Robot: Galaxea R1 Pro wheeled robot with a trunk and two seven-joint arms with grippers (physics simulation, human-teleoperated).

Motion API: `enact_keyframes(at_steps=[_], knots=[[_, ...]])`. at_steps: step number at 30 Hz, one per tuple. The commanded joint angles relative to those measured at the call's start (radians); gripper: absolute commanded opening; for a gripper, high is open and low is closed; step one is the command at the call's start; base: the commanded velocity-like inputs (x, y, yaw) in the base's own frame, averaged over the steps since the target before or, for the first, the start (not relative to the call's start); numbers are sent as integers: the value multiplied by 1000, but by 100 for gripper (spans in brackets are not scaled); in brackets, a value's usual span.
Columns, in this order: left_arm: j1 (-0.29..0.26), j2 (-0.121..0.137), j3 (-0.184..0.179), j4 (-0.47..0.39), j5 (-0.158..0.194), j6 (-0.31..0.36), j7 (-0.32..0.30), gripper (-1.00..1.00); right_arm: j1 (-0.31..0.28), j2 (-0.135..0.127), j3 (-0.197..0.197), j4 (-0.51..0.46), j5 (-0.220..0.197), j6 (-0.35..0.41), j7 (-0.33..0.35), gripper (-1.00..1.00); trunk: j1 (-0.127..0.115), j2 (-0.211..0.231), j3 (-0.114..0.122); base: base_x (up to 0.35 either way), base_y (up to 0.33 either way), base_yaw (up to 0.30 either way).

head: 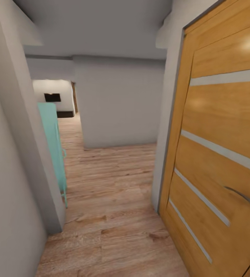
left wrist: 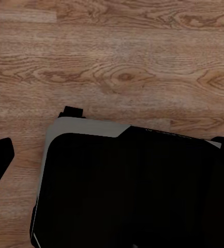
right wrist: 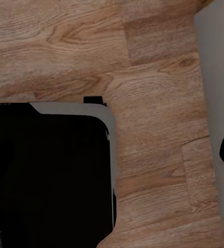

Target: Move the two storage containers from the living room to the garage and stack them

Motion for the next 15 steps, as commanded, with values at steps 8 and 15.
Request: enact_keyframes(at_steps=[8,15], knots=[[0,0,2,1,7,-1,-5,100,-1,-2,9,3,-9,-6,-1,100,1,-1,0,324,0,212],[0,0,2,1,7,-1,-5,100,-1,-2,9,3,-9,-6,-1,100,1,-1,0,324,0,38]])
